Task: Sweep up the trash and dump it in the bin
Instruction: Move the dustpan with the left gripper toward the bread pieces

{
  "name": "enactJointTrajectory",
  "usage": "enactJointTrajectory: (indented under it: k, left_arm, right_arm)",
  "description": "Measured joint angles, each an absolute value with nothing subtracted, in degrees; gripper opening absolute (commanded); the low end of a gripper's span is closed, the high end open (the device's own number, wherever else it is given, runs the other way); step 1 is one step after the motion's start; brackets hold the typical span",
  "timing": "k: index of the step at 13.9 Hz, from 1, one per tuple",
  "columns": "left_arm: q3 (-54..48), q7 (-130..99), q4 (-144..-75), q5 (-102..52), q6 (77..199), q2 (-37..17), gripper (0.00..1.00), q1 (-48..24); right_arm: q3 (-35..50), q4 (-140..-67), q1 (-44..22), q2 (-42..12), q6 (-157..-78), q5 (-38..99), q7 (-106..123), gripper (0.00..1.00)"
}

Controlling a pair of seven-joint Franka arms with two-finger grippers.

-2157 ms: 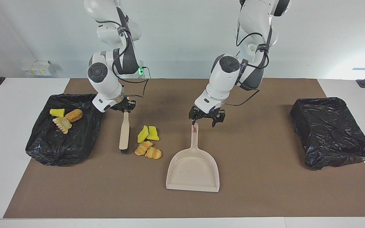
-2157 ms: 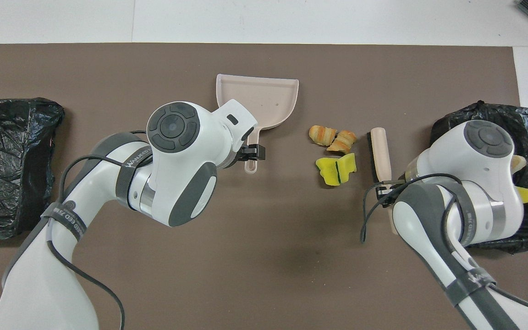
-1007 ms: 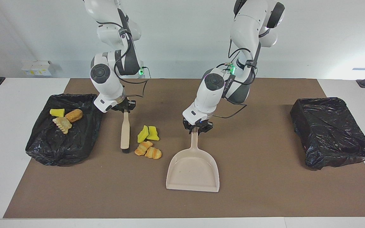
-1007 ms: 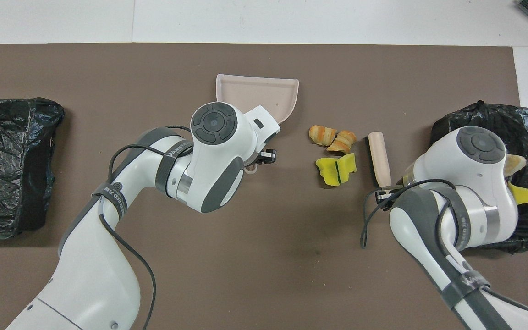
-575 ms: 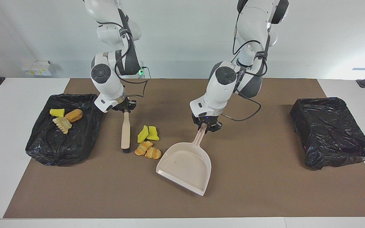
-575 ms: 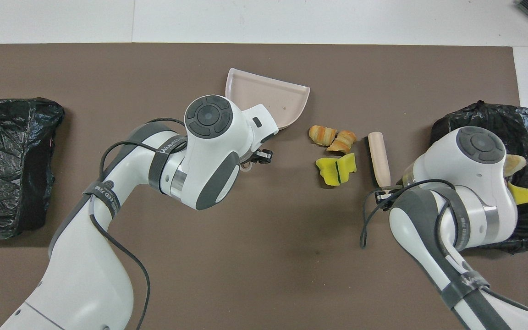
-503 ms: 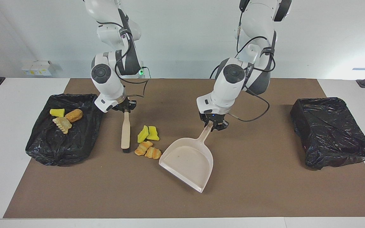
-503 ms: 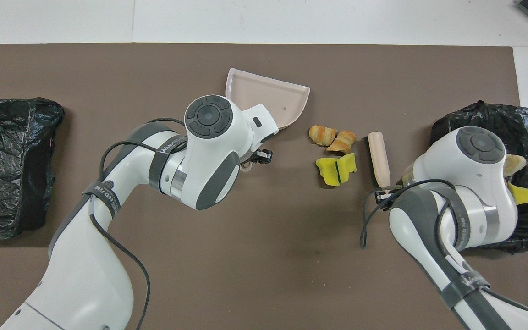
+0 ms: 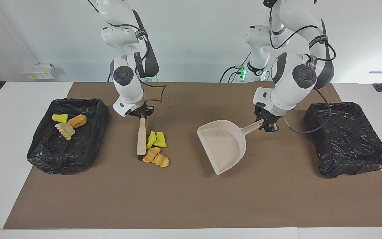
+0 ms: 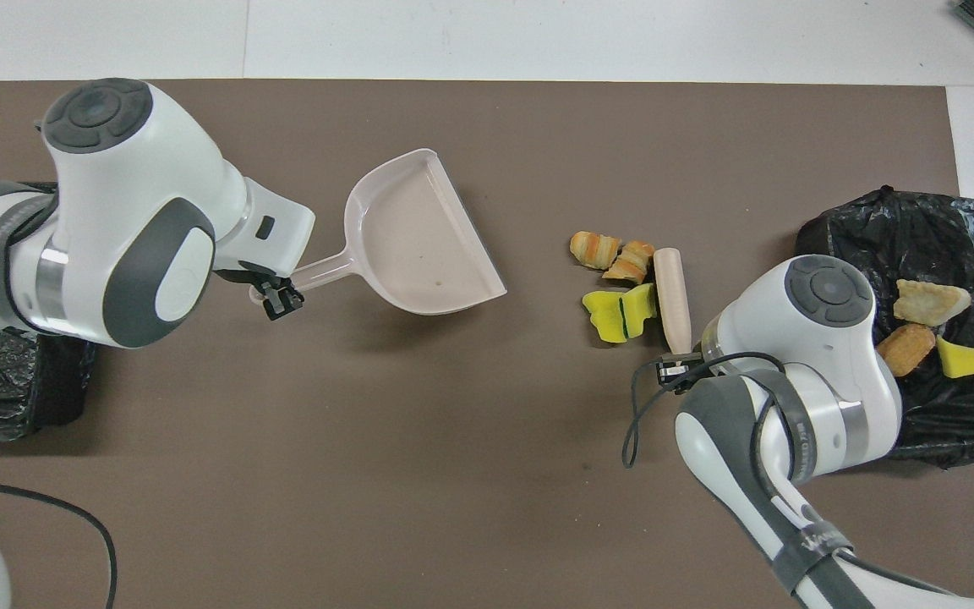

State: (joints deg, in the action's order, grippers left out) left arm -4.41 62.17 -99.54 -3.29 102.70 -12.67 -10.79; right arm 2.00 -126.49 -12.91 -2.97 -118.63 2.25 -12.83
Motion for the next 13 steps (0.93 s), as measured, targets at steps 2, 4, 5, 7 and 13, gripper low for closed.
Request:
enactJointTrajectory:
  k: [2,4,5,7,13]
  left_arm:
    - [-4.42,67.83,-104.57,-2.55,106.47,-10.89,0.00,-9.31]
    - [-4.41,70.39,-109.00,-2.37,109.69,-9.44,0.00,-8.55]
    - [-4.41,70.85,-110.29,-2.18,110.53,-9.01,0.00,-8.44]
    - [-4.52,70.97,-111.55,-1.97,111.53,-8.56,0.00,-8.44]
    - [-5.65,69.21,-115.44,-1.90,115.73,-7.81,0.00,-9.53]
  right_arm:
    - [2.00,-126.63,-13.44,-2.97,-119.13,2.25,-13.86,0.00]
    - [1.90,-126.59,-13.24,-2.97,-119.14,2.25,-13.92,0.00]
    - [1.76,-126.47,-13.09,-2.96,-119.14,2.25,-13.92,0.00]
    - [1.49,-126.14,-12.48,-2.96,-118.82,0.99,-13.92,0.00]
    - [1.59,-125.88,-10.27,-3.06,-119.27,-2.27,-13.78,0.00]
